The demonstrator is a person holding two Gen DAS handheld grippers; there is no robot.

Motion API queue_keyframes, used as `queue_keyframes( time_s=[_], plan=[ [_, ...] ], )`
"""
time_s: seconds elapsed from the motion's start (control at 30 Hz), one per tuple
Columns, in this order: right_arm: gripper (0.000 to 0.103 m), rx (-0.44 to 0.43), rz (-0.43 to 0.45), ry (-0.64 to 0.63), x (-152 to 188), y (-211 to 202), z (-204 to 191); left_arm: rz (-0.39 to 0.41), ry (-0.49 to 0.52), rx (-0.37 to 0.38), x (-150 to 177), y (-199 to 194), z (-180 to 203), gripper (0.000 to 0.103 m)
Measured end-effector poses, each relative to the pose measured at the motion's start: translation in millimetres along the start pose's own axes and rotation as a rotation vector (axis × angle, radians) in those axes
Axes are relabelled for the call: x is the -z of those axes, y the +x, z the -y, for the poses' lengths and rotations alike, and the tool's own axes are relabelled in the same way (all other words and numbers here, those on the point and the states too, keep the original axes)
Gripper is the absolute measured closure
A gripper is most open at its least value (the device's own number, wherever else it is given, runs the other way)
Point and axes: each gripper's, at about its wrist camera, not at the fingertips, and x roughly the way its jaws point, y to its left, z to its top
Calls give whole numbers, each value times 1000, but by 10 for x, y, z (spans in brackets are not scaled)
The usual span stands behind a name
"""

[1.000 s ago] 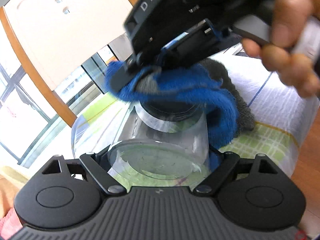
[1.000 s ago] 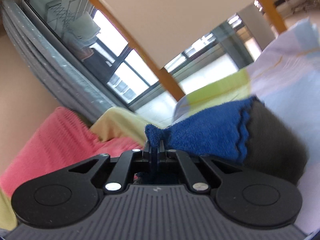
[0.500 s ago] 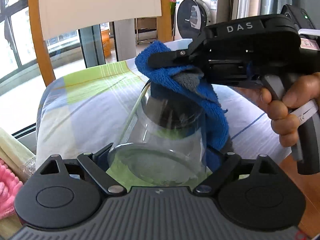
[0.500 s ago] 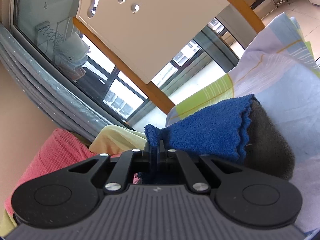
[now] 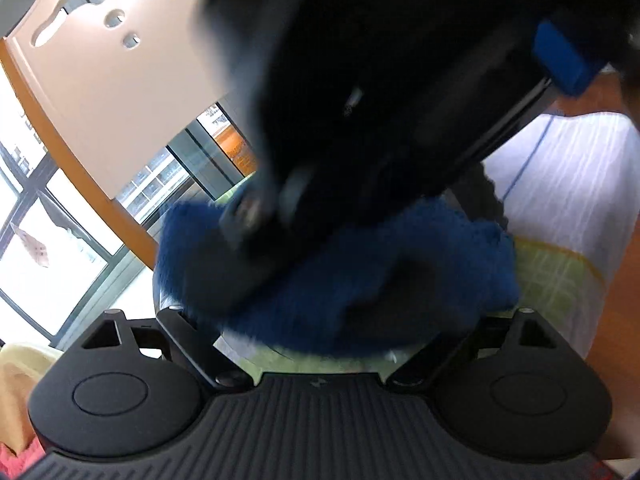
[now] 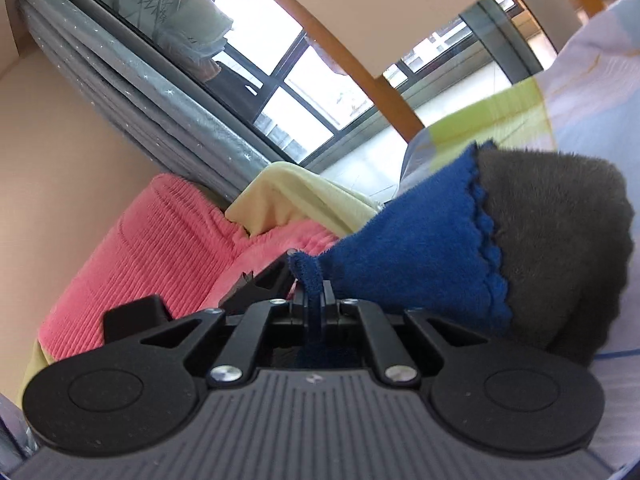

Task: Clean container
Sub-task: 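Hold the jar with the left gripper while the right gripper wipes the lid rim with the towel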

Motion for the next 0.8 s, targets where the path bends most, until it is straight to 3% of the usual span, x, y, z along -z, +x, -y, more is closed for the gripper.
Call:
queue_keyframes(
  time_s=[0.13,0.43,0.53,0.67,0.8],
  plan=[
    [102,-5,56,51,-82,23,157,-3,-17,10,-14,43,-49,13],
    [103,147,168,-20,-393,-107,336,-1,-20,13,-54,115,-105,13],
    [103,150,187,1,-415,-139,382,-5,-45,28,-75,144,-156,13],
    [103,140,206,33,-378,-157,407,-28,-174,119,-105,205,-346,12],
    [101,162,189,40,-393,-187,352,-20,-148,107,-14,132,-278,13]
  ],
)
